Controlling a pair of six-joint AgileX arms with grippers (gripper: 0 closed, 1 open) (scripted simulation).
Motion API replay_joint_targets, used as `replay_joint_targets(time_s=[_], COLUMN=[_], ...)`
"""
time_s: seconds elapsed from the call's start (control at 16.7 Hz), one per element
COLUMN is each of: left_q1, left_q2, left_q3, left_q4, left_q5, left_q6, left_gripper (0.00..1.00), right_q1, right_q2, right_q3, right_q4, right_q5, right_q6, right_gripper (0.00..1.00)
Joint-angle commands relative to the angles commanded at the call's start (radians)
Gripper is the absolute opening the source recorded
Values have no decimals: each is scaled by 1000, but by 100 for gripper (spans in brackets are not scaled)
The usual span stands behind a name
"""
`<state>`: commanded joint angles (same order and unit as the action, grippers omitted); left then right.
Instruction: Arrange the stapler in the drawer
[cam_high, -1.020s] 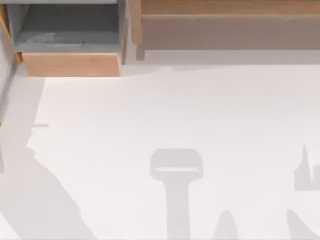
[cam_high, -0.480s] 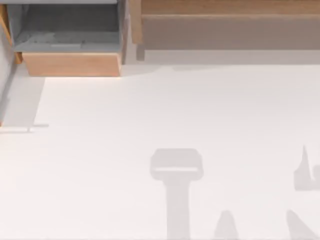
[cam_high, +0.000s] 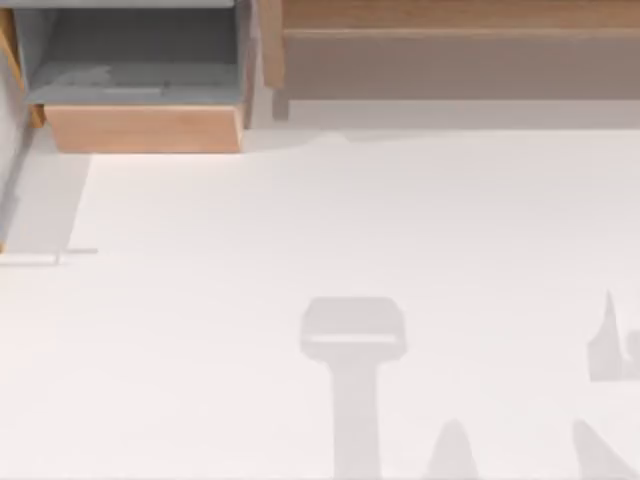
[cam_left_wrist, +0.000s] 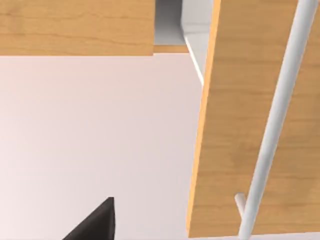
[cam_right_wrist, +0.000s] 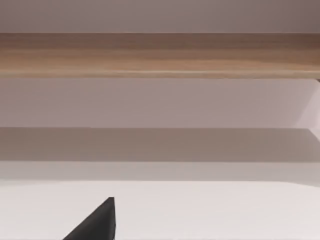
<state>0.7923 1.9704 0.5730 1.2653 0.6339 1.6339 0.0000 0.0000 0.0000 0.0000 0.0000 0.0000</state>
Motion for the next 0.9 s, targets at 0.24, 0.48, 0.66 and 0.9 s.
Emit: replay_joint_targets(time_s=[0.24,0.48,0.66,0.9], left_q1=[-53,-73,-73,-95], left_q2=[16,21,21,32], left_q3=[-110,-135,-135,-105], left_q4=[220,275,275,256], left_q5=[99,128,128,106], left_q6=[-28,-43,-43,-43], left_gripper=[100,100,100,100], right_q1=[0,0,0,0], right_q2=[0,0,0,0], right_q3=[0,0,0,0], right_q4=[0,0,0,0], right_q5=[0,0,0,0], right_q6=[0,0,0,0], right_gripper=[100,100,100,100])
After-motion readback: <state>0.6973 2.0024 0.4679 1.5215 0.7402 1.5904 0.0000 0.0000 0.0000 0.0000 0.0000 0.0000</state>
